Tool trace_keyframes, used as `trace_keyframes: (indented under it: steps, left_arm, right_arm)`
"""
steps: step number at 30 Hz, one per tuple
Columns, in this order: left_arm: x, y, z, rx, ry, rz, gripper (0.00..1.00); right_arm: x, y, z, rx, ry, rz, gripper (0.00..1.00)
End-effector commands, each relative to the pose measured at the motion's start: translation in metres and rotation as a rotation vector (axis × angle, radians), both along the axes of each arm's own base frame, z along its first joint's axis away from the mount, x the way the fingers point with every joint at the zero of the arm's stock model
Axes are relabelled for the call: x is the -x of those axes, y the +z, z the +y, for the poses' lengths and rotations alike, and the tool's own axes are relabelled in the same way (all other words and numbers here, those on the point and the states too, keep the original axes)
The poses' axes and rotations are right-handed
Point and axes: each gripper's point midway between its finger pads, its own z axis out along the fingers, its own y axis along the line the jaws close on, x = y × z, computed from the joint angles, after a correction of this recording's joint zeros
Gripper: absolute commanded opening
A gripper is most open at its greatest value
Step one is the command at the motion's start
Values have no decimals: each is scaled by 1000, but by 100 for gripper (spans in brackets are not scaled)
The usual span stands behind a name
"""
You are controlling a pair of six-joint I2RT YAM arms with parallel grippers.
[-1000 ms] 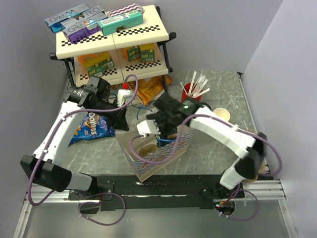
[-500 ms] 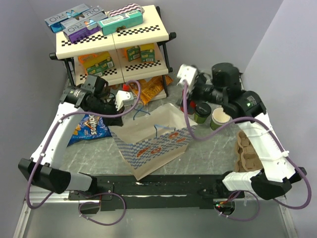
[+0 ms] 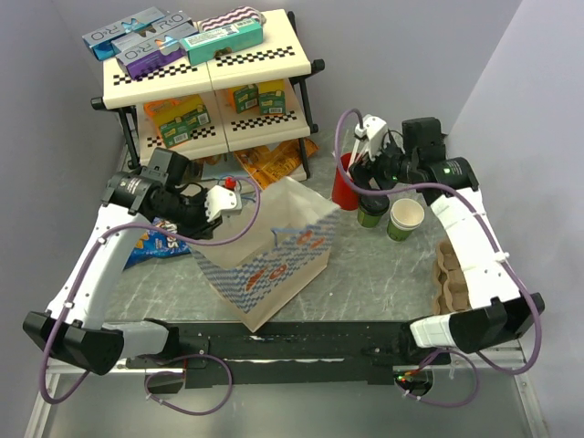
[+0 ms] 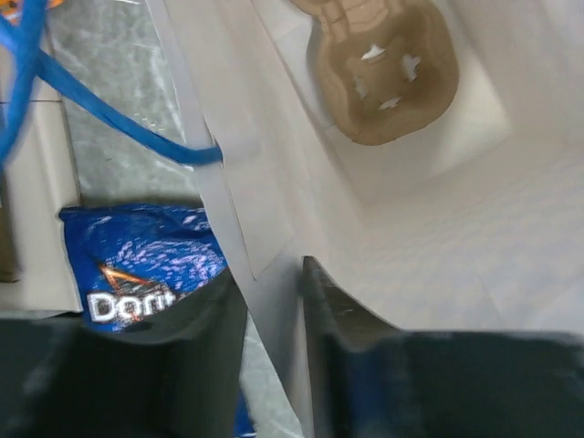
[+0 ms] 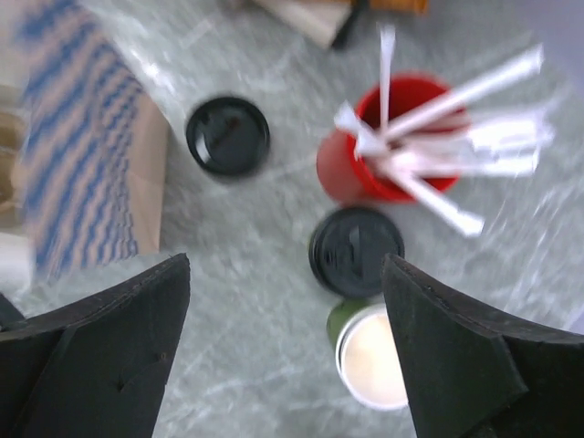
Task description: Pack the takeout coffee
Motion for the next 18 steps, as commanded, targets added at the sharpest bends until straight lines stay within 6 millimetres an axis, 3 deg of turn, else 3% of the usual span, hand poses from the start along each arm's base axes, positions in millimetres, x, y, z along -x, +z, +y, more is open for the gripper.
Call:
trace_keyframes:
  steps: [1, 5, 11, 18]
  left_arm:
    - [8, 8, -10, 56, -22, 31, 38]
    - [6, 10, -12, 68, -18, 18, 47]
    - [10, 11, -14, 88, -9, 33, 50]
    - [9, 12, -18, 107, 3, 52, 50]
  right_arm:
    - [7, -37, -17, 49, -54, 176, 95]
    - [-2, -76, -29, 98, -116, 301, 100]
    - [-26, -98, -50, 102, -186, 353, 100]
    - [-33, -123, -61, 140, -182, 370, 100]
